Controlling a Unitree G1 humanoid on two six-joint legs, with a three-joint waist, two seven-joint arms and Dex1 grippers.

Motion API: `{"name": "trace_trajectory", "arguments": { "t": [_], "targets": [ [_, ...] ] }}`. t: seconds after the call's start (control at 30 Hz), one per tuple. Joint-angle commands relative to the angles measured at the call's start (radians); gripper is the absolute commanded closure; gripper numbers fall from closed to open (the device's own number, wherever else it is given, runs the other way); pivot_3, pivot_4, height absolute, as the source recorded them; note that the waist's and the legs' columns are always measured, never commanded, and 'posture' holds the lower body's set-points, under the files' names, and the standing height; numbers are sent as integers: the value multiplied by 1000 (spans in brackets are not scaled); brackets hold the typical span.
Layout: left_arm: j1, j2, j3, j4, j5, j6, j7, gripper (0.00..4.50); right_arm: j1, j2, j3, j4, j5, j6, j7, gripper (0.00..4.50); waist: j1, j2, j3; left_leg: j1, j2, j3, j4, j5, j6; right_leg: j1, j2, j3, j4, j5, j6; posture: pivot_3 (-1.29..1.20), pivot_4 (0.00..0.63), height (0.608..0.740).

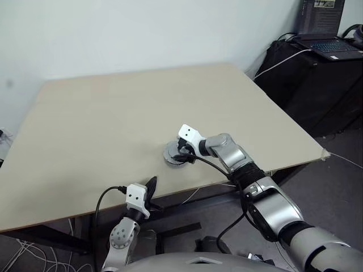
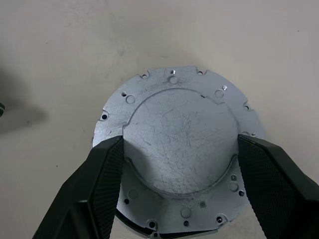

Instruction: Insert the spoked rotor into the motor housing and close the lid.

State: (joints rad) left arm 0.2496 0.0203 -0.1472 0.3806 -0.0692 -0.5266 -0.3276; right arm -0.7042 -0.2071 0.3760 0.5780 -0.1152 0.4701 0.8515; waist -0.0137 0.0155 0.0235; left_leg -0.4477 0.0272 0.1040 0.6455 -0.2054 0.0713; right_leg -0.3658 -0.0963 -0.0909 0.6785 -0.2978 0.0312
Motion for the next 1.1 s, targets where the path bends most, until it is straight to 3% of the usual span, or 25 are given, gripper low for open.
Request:
{"name": "trace_trajectory", "arguments": {
  "t": [0.03, 0.8, 1.1],
  "targets": [
    [-14, -6, -3, -11, 5, -11, 2, 4500, -18, -8, 8, 18, -15, 19, 0, 1318, 0, 0, 0, 0, 0, 0, 0, 0, 0, 0, 0, 0, 0, 0, 0, 0, 0, 740],
    [-12, -12, -11, -1, 5, -8, -4, 4500, -22, -37, 4, -8, 21, -2, 94, 1318, 3, 0, 0, -1, 0, 0, 0, 0, 0, 0, -1, 0, -2, 0, 0, 0, 0, 740],
    [-14, -15, -14, 9, 9, -10, -6, 4500, -15, -32, 19, -6, -27, 2, 17, 1318, 2, 0, 0, -1, 0, 0, -1, 0, 0, -1, -1, 0, -2, 0, 0, 0, 0, 740]
  ]
}}
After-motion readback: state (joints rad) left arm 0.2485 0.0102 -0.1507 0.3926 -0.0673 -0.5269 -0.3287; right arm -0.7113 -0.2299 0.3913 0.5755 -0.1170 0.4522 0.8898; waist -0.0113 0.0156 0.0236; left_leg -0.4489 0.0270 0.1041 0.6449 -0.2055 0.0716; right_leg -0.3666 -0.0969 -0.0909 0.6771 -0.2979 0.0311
